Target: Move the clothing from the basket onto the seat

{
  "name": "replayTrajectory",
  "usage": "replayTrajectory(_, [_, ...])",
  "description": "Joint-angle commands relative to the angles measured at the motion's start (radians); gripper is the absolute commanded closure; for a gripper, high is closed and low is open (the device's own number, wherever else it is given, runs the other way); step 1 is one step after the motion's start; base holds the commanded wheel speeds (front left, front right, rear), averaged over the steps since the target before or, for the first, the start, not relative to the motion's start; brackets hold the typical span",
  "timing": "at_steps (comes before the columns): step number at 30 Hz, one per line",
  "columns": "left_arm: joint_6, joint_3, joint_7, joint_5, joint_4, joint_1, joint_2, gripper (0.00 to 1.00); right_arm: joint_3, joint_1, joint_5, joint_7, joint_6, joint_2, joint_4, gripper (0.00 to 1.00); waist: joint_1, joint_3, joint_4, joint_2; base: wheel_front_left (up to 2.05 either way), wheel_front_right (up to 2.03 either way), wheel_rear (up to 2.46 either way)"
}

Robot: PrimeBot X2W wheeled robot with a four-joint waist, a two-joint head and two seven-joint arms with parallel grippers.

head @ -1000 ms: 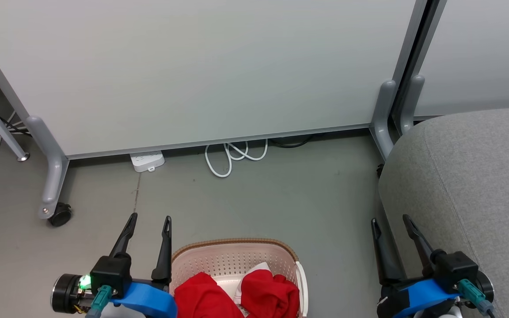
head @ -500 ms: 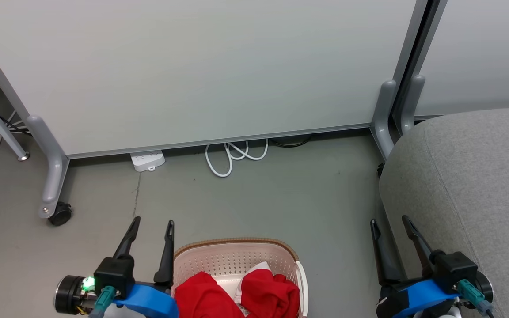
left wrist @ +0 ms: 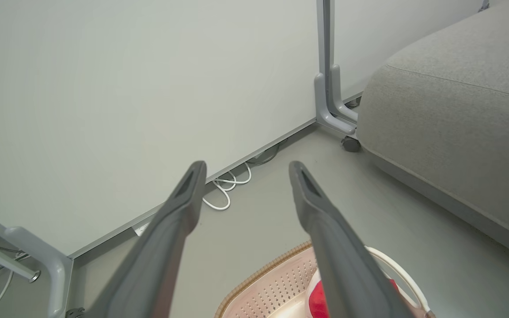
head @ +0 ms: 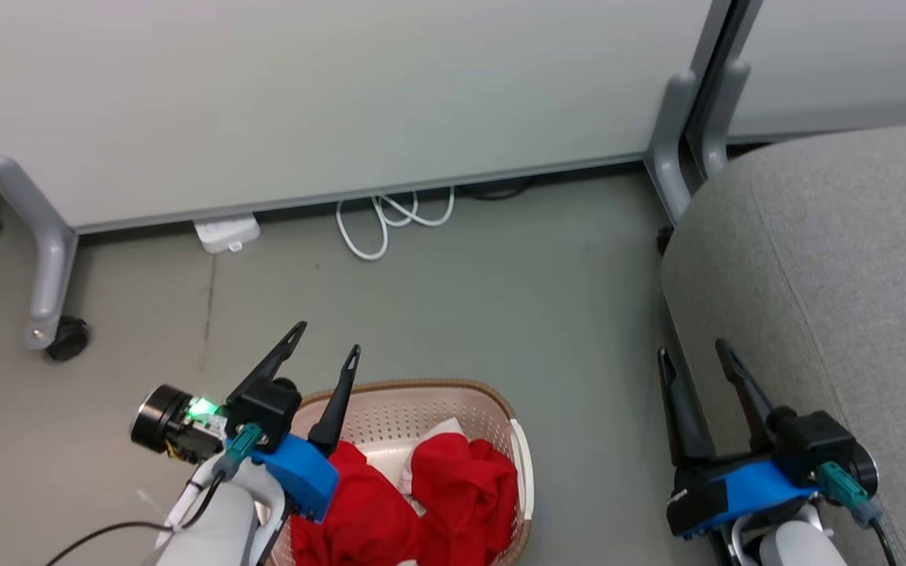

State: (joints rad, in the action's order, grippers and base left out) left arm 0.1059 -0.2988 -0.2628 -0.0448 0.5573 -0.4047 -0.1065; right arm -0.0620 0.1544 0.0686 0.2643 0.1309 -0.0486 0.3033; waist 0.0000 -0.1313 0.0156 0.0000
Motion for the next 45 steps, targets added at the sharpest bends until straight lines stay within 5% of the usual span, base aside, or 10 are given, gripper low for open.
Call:
replayTrajectory(1, [0.005,-0.014,-0.003,-0.006,0.023,-0.032,-0.007,0.00,-0.002,0.022,-0.009,0.000,0.000,-0.003,-0.006,0.00,0.0000,-0.042,0.024,0.0000,0.00,0.00,0.00])
replayTrajectory(18, [0.025,-0.330,-0.003,-0.040,0.434,-0.344,-0.069,0.00,-0.030,0.223,0.010,0.000,0.000,-0.002,-0.060,0.00,0.0000,-0.352,0.141,0.0000,0.00,0.00,0.00])
replayTrajectory(28, [0.023,-0.558,0.016,-0.022,0.655,-0.495,-0.057,0.00,-0.039,0.319,0.018,0.000,0.000,-0.002,-0.089,0.00,0.0000,-0.509,0.175,0.0000,0.00,0.00,0.00])
replayTrajectory(45, [0.023,-0.850,0.241,0.099,0.730,-0.597,-0.120,0.00,-0.036,0.440,0.016,0.000,0.000,-0.002,-0.144,0.00,0.0000,-0.733,0.219,0.0000,0.00,0.00,0.00])
